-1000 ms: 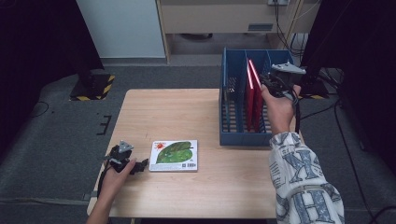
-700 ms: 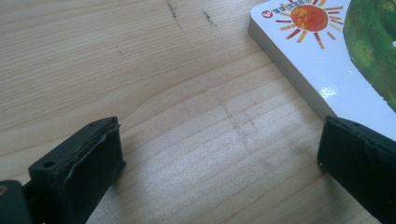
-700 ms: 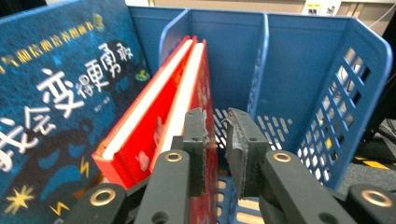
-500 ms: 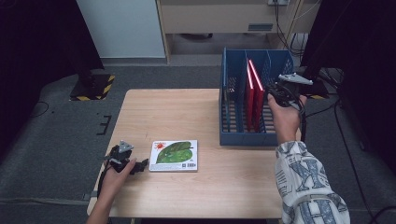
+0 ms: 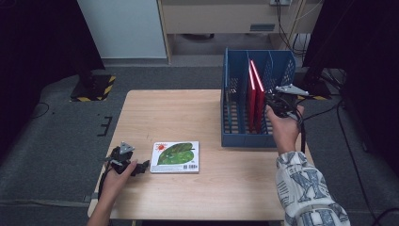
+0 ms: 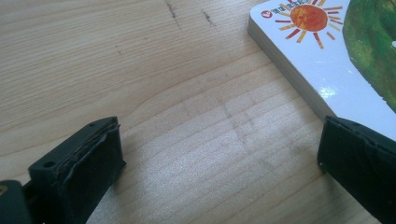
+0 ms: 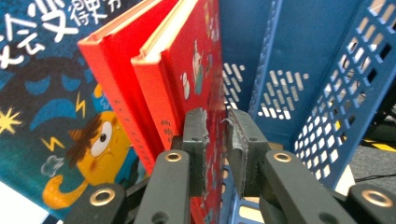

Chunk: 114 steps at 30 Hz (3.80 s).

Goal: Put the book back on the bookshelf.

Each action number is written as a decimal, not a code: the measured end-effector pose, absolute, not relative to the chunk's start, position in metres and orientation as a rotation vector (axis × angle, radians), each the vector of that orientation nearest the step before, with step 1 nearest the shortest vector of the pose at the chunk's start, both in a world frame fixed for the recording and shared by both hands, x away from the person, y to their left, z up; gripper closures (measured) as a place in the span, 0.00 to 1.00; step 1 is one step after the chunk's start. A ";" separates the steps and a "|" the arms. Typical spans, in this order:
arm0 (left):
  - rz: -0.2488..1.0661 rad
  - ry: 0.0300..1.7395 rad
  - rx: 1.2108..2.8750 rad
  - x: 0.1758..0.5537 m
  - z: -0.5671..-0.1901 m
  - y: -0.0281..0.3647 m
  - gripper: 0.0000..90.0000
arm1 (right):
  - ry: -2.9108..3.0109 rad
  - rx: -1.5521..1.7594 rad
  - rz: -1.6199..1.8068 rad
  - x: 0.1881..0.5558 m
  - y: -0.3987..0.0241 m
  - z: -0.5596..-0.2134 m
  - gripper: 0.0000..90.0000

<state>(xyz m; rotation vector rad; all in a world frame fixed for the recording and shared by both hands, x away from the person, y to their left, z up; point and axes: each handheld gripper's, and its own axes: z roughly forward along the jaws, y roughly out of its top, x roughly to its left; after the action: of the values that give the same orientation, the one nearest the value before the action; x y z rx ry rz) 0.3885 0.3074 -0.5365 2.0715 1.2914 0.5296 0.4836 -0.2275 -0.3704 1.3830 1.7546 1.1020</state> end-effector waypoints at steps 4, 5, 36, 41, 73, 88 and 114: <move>0.530 1.291 2.071 0.389 -0.537 0.307 0.00 | 1.774 1.372 1.103 0.483 -0.223 -0.372 0.86; 0.530 1.291 2.071 0.389 -0.537 0.307 0.00 | 1.777 1.368 1.104 0.482 -0.222 -0.373 0.86; 0.527 1.291 2.070 0.390 -0.537 0.308 0.00 | 1.948 1.254 1.279 0.422 -0.209 -0.405 0.23; 0.527 1.291 2.070 0.391 -0.537 0.308 0.00 | 1.983 1.201 1.299 0.404 -0.199 -0.411 0.20; 0.525 1.287 2.069 0.390 -0.536 0.309 0.00 | 2.391 0.881 1.328 0.357 -0.076 -0.467 0.14; 0.548 1.217 1.989 0.376 -0.520 0.302 0.03 | 2.464 0.873 1.242 0.358 -0.062 -0.489 0.28; 0.299 1.073 2.077 0.374 -0.532 0.261 0.08 | 2.542 0.991 1.196 0.381 -0.039 -0.530 0.28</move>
<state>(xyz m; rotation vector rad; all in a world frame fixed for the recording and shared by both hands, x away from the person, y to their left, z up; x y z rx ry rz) 0.3743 0.2607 -0.5325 2.0765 1.0734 0.2990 0.3808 -0.0394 -0.5299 0.9908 2.5420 1.1955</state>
